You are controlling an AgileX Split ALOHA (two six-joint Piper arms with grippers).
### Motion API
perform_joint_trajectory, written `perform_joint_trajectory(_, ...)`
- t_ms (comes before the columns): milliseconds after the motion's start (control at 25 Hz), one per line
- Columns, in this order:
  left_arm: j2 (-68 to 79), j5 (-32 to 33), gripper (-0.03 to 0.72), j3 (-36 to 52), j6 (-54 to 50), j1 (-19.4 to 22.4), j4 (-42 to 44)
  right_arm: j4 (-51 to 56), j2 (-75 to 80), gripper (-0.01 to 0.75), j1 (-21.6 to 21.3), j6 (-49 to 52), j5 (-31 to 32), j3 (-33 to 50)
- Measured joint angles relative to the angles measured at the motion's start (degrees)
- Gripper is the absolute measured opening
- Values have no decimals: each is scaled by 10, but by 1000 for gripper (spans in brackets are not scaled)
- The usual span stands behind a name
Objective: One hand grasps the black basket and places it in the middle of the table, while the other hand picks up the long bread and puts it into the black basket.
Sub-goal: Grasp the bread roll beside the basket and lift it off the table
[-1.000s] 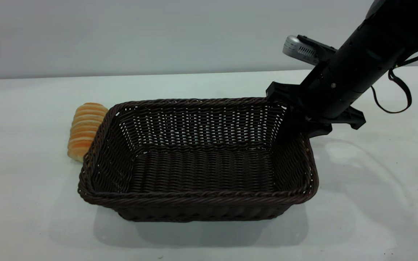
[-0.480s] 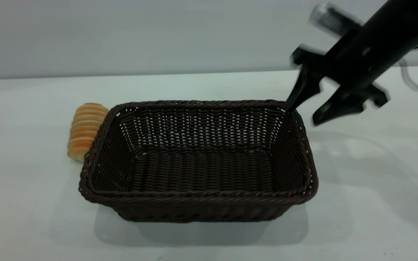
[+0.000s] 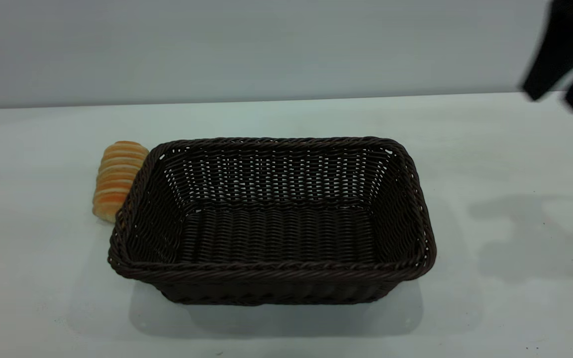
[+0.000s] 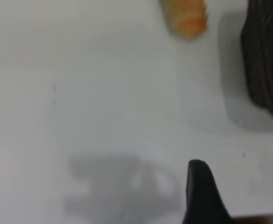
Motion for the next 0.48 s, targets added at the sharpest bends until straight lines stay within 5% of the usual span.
perform_joint_trajectory(240, 162, -10, 447, -68, 15, 0, -1, -168, -90, 529, 58, 122, 61, 0)
perform_joint_trajectory(480, 328, -31, 447, -173, 73, 0, -19, -212, -153, 529, 109, 168, 96, 7)
